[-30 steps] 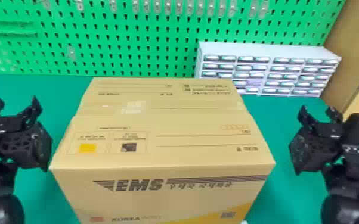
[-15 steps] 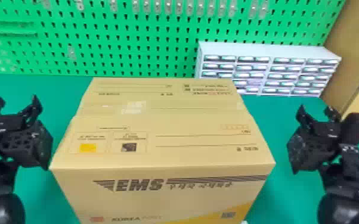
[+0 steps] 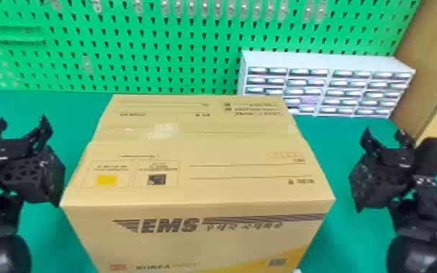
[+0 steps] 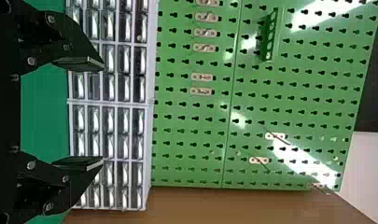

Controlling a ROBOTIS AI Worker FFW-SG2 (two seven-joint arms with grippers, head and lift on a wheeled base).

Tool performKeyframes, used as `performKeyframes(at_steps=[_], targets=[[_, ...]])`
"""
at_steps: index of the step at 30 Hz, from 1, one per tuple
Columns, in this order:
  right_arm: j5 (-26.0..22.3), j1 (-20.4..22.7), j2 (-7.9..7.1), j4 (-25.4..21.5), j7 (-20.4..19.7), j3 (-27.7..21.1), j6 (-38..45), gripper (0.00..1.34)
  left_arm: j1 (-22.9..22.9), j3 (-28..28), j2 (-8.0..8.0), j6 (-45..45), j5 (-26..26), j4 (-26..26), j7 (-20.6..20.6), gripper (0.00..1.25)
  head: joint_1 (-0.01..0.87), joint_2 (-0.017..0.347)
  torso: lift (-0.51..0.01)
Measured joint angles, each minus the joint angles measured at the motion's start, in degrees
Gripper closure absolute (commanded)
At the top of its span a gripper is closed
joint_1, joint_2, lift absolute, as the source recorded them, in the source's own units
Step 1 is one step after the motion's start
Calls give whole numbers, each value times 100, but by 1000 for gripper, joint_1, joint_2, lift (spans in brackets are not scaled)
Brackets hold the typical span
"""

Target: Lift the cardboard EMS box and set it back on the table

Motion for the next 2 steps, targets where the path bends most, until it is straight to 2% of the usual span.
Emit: performKeyframes(at_steps=[2], targets=[[0,-1,-2,0,0,5,0,538,-5,-4,0,0,1,0,0,421,678,-14,-89]])
